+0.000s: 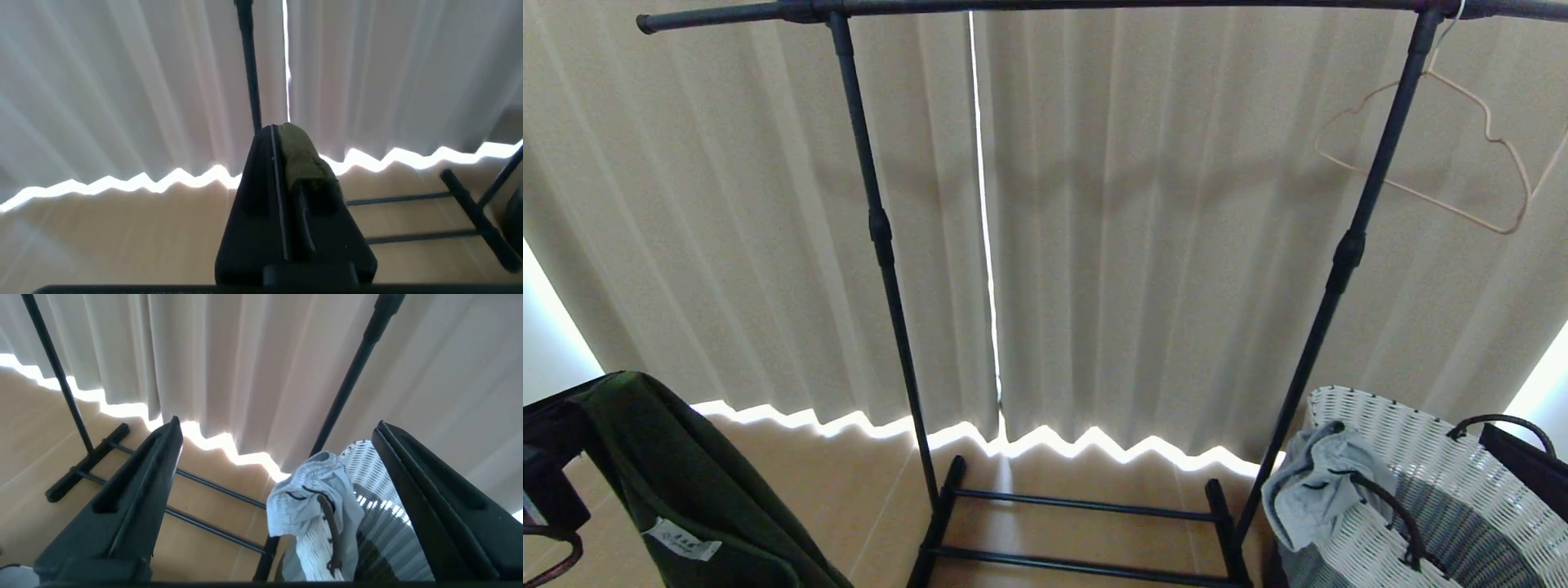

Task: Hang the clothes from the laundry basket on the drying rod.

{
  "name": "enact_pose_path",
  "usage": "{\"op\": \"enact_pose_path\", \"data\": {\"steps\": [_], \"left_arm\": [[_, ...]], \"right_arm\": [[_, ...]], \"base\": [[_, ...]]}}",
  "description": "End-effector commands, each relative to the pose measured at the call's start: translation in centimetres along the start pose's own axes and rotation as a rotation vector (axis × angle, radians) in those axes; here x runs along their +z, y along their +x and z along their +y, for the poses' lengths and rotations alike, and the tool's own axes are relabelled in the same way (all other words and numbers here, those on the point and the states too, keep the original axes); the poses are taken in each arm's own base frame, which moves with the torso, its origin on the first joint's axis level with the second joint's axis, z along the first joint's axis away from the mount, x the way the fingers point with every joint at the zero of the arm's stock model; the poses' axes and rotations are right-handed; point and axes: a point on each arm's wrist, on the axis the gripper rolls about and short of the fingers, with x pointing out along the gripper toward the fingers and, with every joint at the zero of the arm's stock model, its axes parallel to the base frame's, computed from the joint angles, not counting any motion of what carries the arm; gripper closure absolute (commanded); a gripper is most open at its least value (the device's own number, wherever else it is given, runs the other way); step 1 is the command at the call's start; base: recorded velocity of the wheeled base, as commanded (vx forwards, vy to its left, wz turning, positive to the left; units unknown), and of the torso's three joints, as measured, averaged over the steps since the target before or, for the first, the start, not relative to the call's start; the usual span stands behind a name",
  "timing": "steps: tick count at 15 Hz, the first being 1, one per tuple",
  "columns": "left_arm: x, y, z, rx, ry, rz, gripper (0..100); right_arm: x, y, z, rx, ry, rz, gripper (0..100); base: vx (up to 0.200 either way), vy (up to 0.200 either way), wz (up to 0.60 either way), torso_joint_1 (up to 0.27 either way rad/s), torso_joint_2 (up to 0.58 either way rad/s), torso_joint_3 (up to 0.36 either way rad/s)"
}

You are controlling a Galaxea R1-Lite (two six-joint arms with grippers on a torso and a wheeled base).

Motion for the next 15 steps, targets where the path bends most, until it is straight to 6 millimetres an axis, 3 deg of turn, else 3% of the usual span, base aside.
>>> {"op": "enact_pose_path", "data": {"steps": [1, 15], "left_arm": [[-0.14, 0.20, 0.05, 0.002, -0.002, 0.011, 100], [-0.56, 0.98, 0.01, -0.037, -0.007, 0.044, 100]], "right_arm": [[-0.02, 0.12, 0.00, 0.001, 0.000, 0.005, 0], [-1.01, -0.49, 0.17, 0.002, -0.001, 0.011, 0]], "base": [[0.000, 0.000, 0.00, 0.095, -0.23, -0.330], [0.000, 0.000, 0.00, 0.158, -0.48, -0.307]]}}
